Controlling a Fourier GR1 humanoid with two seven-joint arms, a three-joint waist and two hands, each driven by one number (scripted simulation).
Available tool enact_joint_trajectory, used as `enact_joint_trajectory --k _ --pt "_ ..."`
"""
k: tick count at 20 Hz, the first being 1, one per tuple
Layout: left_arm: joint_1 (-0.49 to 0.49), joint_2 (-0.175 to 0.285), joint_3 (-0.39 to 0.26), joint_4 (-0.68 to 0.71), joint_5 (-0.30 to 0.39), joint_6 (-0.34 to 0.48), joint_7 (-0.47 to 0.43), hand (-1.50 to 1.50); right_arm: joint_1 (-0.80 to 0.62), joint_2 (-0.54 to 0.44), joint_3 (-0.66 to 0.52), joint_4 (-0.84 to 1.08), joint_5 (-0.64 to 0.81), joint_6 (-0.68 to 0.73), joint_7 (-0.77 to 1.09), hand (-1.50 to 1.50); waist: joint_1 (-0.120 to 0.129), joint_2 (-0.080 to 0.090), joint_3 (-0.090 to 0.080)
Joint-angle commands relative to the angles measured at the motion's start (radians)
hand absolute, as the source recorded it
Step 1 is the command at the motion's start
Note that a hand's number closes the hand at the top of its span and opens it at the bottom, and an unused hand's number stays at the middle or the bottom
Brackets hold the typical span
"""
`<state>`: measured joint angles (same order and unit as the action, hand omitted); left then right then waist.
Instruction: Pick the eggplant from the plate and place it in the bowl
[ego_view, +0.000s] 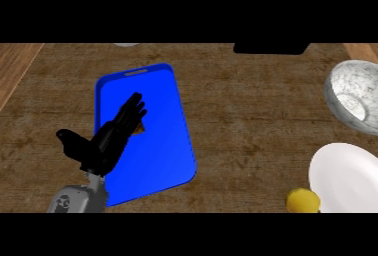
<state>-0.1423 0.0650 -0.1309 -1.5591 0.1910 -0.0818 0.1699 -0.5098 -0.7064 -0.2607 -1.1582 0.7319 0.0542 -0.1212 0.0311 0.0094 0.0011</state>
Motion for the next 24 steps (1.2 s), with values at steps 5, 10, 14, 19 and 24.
enact_joint_trajectory --k 5,10,14,19,24 --pt "-0.024 -0.02 -0.024 0.002 -0.013 0.001 0.016 0.0 -0.207 0.026 0.104 0.455 0.225 -0.18 -0.036 1.5 0.025 0.009 0.001" --pt "-0.052 -0.029 -0.011 0.047 -0.013 -0.001 -0.006 0.0 -0.313 0.052 0.015 0.7 0.169 -0.165 0.0 -1.5 0.036 0.019 0.002" --pt "-0.004 -0.008 -0.006 0.0 0.004 -0.019 0.006 0.0 -0.333 0.014 -0.048 0.803 0.103 -0.148 -0.174 -1.5 0.038 0.017 0.004" --pt "0.004 -0.026 -0.016 0.017 -0.01 -0.01 -0.02 0.0 -0.338 0.046 -0.226 0.822 -0.087 -0.16 -0.296 -1.5 0.022 0.017 0.007" --pt "-0.012 -0.005 0.025 -0.02 0.012 0.004 0.022 0.0 -0.346 0.044 -0.413 0.788 -0.308 -0.065 -0.486 -1.5 -0.008 0.0 0.006"
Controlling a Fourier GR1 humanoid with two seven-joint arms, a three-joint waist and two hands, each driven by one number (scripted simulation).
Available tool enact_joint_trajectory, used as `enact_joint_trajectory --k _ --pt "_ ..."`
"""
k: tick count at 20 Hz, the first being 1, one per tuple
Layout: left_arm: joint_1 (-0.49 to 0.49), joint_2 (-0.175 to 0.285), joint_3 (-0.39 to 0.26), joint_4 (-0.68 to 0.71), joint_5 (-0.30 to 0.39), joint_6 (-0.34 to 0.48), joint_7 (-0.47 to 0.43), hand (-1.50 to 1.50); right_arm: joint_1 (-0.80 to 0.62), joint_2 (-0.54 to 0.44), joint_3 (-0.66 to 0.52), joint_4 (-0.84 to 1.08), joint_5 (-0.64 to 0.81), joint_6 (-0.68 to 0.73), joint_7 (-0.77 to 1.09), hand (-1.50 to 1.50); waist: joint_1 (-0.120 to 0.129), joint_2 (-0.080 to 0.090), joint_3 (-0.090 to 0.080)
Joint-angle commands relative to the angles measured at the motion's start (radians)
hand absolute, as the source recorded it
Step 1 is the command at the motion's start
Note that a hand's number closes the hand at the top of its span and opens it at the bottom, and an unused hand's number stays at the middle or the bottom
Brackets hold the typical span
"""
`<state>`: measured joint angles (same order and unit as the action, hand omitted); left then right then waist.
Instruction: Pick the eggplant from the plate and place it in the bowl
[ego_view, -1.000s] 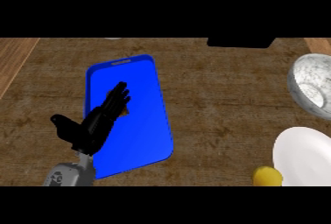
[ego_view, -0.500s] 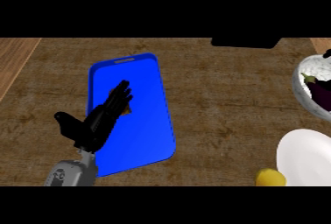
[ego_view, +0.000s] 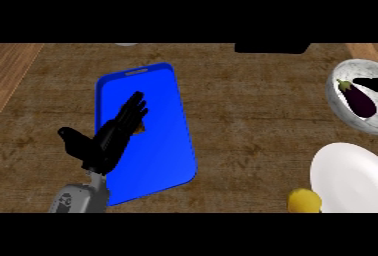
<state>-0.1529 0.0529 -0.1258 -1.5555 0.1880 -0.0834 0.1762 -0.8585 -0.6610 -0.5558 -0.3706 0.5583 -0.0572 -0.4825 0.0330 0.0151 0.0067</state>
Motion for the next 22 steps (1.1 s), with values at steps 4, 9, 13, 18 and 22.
enact_joint_trajectory --k 4,9,13,18,22 --pt "0.022 0.028 0.019 -0.024 -0.011 0.005 0.01 0.0 0.058 -0.088 -0.178 -0.009 -0.231 0.267 -0.233 -1.5 -0.034 -0.016 -0.004" --pt "0.079 0.001 0.003 -0.059 -0.018 0.033 0.019 0.0 0.22 -0.148 -0.255 -0.056 -0.353 0.483 -0.313 -1.5 -0.058 -0.024 -0.007" --pt "0.09 0.011 0.029 -0.047 -0.003 0.02 -0.01 0.0 0.408 -0.124 -0.285 -0.153 -0.42 0.612 -0.442 -1.5 -0.089 -0.033 -0.009" --pt "0.124 0.035 0.04 -0.054 -0.013 0.02 -0.005 0.0 0.654 -0.076 -0.294 -0.281 -0.476 0.688 -0.52 1.5 -0.119 -0.04 -0.01" --pt "0.126 0.062 0.093 -0.042 0.023 -0.004 -0.035 0.0 0.858 -0.053 -0.306 -0.368 -0.531 0.762 -0.598 1.5 -0.152 -0.04 -0.009"
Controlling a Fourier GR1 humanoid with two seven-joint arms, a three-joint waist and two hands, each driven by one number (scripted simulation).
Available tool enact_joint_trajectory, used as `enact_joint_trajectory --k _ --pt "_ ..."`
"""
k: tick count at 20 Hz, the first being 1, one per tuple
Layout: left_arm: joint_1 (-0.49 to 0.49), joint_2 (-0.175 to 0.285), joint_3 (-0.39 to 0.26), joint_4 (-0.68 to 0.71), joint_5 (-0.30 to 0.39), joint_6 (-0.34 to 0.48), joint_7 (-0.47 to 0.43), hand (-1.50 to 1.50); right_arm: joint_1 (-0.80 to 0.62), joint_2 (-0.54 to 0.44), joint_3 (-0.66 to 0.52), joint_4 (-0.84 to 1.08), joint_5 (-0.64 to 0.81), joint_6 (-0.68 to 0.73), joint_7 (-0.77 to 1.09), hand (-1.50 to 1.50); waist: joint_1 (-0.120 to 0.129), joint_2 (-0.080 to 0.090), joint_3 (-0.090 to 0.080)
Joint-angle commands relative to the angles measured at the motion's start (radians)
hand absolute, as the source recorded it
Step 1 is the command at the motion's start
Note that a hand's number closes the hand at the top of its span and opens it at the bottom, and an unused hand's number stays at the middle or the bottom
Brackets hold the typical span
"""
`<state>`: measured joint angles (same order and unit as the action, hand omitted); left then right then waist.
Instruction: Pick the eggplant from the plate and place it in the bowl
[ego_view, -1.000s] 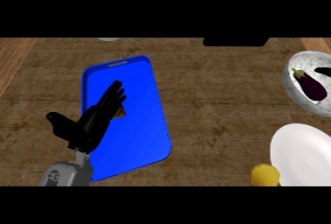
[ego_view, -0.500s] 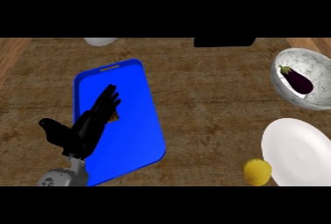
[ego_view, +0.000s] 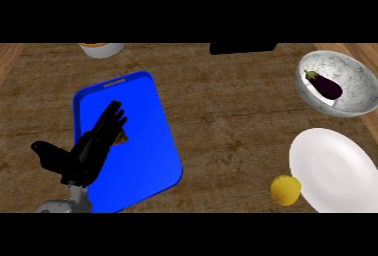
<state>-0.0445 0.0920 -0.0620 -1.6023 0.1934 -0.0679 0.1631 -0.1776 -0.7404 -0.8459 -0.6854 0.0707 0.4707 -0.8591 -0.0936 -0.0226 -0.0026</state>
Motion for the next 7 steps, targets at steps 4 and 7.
enact_joint_trajectory --k 4,7 --pt "0.044 0.009 0.013 -0.028 0.007 -0.003 -0.009 0.0 0.38 0.108 0.014 -0.15 -0.075 0.255 -0.259 1.5 -0.028 -0.002 0.002" --pt "0.037 -0.004 0.008 -0.03 0.004 0.01 -0.007 0.0 0.513 0.16 0.107 -0.233 -0.036 0.258 -0.301 1.5 -0.033 -0.001 0.004"
